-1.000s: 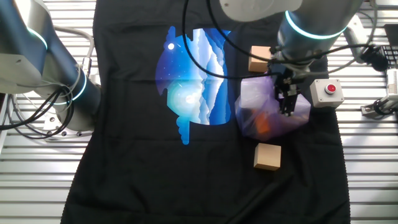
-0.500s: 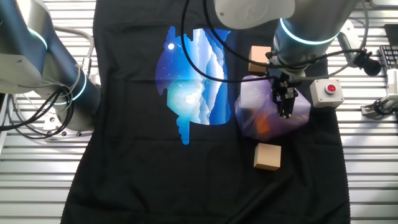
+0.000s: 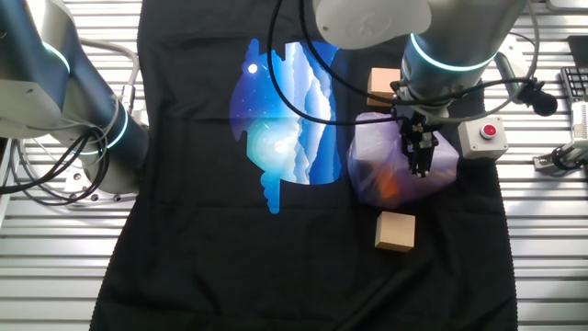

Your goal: Pick up a bag of things

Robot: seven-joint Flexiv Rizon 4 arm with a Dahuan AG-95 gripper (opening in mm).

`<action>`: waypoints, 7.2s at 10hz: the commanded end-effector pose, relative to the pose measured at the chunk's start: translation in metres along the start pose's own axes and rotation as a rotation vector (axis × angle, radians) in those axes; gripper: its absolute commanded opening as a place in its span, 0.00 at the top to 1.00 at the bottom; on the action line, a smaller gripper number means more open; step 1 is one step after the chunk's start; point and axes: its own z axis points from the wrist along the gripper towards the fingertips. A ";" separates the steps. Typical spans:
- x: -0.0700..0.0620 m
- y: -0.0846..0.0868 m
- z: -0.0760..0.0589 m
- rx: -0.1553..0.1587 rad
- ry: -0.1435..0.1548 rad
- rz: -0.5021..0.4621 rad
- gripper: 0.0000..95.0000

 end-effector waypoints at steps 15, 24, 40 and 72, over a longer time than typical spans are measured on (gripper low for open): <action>-0.001 0.001 0.002 -0.005 -0.002 0.035 1.00; -0.002 0.001 0.001 -0.005 0.003 0.044 1.00; -0.011 0.005 -0.021 -0.008 0.011 0.061 1.00; 0.000 0.028 -0.111 0.002 -0.002 0.118 1.00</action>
